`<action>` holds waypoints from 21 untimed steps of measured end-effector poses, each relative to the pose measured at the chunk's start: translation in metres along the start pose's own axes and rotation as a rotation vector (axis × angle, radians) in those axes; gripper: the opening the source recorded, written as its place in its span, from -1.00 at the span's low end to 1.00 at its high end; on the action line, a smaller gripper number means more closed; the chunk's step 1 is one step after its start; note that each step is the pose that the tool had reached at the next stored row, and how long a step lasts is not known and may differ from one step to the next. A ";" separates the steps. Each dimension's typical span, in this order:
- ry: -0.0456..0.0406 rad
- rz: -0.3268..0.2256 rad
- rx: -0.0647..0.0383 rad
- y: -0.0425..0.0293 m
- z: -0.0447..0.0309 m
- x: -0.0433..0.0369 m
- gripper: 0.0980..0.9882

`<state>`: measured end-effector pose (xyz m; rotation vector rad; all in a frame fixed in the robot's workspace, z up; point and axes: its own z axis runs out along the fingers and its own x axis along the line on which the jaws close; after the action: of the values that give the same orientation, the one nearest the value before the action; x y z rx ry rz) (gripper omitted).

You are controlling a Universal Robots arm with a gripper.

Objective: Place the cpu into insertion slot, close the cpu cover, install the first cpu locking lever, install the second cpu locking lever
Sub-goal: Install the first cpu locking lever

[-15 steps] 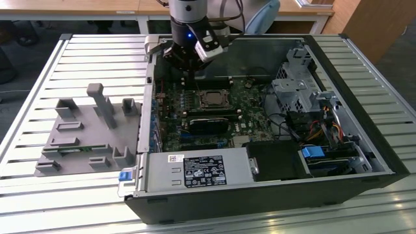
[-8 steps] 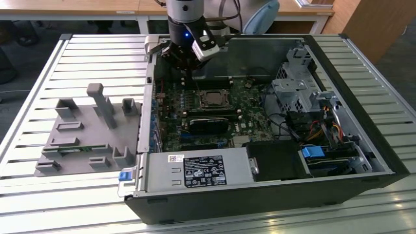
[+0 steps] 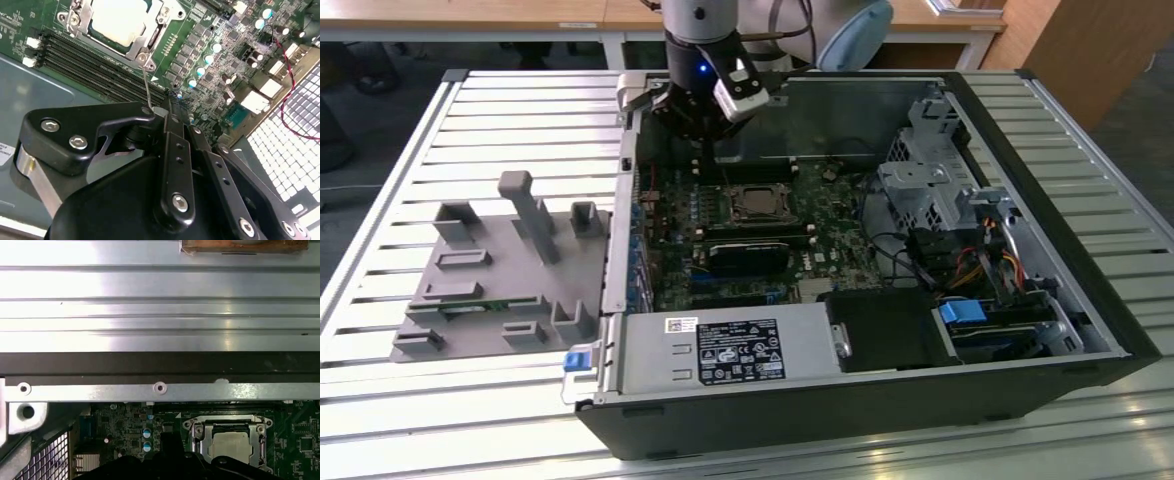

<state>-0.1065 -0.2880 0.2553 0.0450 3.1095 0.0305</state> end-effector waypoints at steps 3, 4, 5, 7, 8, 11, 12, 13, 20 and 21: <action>0.0000 0.000 0.000 0.0004 0.0001 -0.0033 -0.98; 0.0000 0.000 0.000 0.0004 0.0002 -0.0050 -0.98; 0.0001 0.000 0.000 0.0005 0.0002 -0.0070 -0.98; 0.0000 0.000 0.000 0.0006 0.0004 -0.0113 -0.98; 0.0001 0.000 0.000 0.0007 0.0004 -0.0135 -0.98; 0.0001 0.000 0.000 0.0009 0.0007 -0.0210 -0.98; 0.0001 0.000 0.000 0.0010 0.0008 -0.0232 -0.98; 0.0000 0.000 0.000 0.0011 0.0009 -0.0254 -0.98; 0.0001 0.000 0.000 0.0013 0.0015 -0.0360 -0.98; -0.0002 0.000 0.000 0.0014 0.0017 -0.0366 -0.98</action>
<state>-0.0698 -0.2877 0.2547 0.0451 3.1093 0.0308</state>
